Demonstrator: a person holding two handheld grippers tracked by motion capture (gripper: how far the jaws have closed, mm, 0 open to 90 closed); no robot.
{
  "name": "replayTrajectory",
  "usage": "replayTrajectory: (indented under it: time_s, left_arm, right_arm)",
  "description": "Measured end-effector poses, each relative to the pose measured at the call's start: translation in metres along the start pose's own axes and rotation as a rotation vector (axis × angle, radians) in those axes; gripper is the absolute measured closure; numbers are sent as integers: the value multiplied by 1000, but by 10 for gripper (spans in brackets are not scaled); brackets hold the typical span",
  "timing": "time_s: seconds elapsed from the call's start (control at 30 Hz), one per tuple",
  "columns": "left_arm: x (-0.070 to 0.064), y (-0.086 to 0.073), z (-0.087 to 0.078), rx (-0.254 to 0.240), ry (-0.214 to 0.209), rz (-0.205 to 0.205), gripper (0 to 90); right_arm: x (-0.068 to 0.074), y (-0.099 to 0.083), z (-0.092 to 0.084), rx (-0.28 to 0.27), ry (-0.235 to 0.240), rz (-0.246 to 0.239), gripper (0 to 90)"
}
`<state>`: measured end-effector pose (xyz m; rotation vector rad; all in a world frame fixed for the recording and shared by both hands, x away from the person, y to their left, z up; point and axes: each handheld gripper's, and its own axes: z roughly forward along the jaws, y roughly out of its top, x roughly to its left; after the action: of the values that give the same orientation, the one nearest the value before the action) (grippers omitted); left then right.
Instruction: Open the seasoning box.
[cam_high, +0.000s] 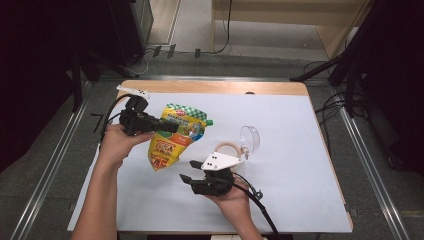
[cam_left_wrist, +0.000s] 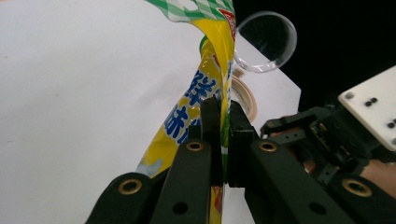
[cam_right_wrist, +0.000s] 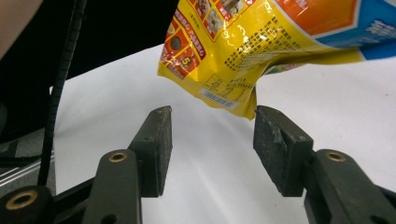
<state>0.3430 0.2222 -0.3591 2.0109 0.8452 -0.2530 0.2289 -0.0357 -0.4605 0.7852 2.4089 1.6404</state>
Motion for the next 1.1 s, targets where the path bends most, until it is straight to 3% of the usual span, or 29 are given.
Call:
replayTrajectory:
  time_s: [0.37,0.7,0.83,1.0,1.03,1.1]
  left_arm:
    - [11,3,4,-55,75,-28,900]
    - [16,5,14,-138,178,-2,900]
    - [24,4,18,-168,181,1,900]
    - [36,-3,27,-168,202,-28,900]
    - [38,-4,27,-185,183,-37,900]
    - [39,-4,27,-197,193,-36,900]
  right_arm:
    - [-10,1,-19,0,-10,43,487]
    - [-14,-5,-27,-6,-20,70,490]
    - [-14,-6,-29,-5,-22,78,489]
    - [-16,-8,-36,-19,-31,88,487]
    - [-17,-8,-37,-19,-36,87,487]
    - [-19,-9,-39,-21,-40,92,487]
